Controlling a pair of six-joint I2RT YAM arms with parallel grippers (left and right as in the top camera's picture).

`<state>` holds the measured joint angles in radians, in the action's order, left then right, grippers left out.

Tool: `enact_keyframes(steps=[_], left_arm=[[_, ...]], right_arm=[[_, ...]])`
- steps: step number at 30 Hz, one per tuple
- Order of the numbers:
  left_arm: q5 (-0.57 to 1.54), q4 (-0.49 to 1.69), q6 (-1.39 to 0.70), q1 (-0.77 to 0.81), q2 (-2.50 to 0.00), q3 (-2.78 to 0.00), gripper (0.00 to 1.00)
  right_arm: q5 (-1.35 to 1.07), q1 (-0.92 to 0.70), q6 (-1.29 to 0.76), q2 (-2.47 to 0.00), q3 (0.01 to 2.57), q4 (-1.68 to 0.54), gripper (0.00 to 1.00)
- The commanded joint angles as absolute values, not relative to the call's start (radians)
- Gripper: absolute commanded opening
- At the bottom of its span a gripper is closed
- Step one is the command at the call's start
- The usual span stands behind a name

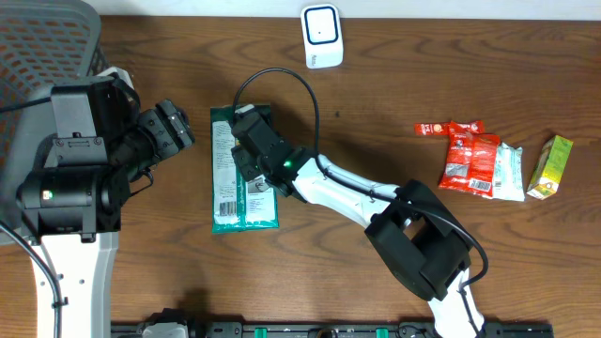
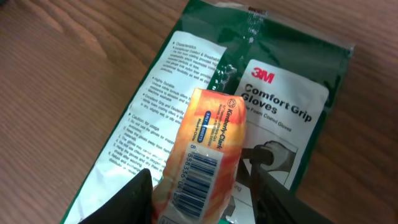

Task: Scan the item barcode

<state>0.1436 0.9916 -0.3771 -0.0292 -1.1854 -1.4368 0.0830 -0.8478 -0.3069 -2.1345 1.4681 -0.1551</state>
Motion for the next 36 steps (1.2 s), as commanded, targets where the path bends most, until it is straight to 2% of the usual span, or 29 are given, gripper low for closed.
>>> enact_keyframes(steps=[1,4,7,11,19,28,36], left_arm=[[0.141,0.995,-0.376,-0.033,-1.188,-1.444,0.85],[0.141,0.995,-0.376,-0.033,-1.188,-1.444,0.86],[0.141,0.995,-0.376,-0.033,-1.188,-1.444,0.85],[0.141,0.995,-0.376,-0.033,-1.188,-1.444,0.85],[0.141,0.995,-0.376,-0.033,-1.188,-1.444,0.85],[0.141,0.995,-0.376,-0.033,-1.188,-1.444,0.85],[0.141,0.995,-0.376,-0.033,-1.188,-1.444,0.85]], right_arm=[[0.126,-0.849,-0.306,-2.140,1.477,-0.160,0.48],[0.126,-0.849,-0.306,-2.140,1.477,-0.173,0.48],[0.126,-0.851,-0.306,-2.143,1.477,-0.176,0.43],[0.126,-0.852,-0.306,-2.143,1.477,-0.183,0.22],[0.126,-0.803,-0.305,-2.043,1.477,-0.250,0.01],[0.131,-0.677,-0.189,-1.873,1.477,-0.546,0.01],[0.356,-0.529,-0.167,-1.920,1.475,-0.813,0.03]])
